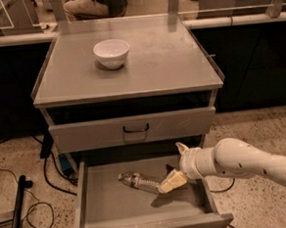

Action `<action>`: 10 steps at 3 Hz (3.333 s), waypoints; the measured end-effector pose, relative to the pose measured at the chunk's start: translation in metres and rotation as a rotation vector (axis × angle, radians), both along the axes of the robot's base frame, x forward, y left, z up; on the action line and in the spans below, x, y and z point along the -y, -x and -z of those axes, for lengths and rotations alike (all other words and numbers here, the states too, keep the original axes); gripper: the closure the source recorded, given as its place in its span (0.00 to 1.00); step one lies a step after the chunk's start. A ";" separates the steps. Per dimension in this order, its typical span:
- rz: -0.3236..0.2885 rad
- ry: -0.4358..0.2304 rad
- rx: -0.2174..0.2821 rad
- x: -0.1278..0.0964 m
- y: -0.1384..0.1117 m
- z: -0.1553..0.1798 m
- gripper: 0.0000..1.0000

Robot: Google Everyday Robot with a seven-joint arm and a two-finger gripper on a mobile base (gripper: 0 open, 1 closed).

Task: Pick water bottle from middle drawer and place on counter

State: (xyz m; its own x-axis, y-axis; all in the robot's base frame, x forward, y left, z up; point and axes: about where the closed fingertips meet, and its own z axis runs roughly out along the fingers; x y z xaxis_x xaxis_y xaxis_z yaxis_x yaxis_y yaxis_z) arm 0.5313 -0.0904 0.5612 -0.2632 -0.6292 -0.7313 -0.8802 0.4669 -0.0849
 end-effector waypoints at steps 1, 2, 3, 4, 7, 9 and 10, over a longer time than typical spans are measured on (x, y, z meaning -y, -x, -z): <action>-0.020 -0.019 -0.029 -0.008 -0.005 0.025 0.00; -0.074 0.016 -0.090 -0.018 -0.003 0.067 0.00; -0.100 0.024 -0.120 -0.027 -0.004 0.093 0.00; -0.090 0.000 -0.116 -0.036 -0.012 0.113 0.00; -0.067 -0.054 -0.136 -0.061 -0.042 0.160 0.00; -0.050 -0.024 -0.164 -0.073 -0.050 0.182 0.00; -0.046 0.007 -0.189 -0.077 -0.049 0.195 0.00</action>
Offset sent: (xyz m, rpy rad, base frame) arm 0.0014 0.0203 -0.0986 -0.0645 0.1421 0.1195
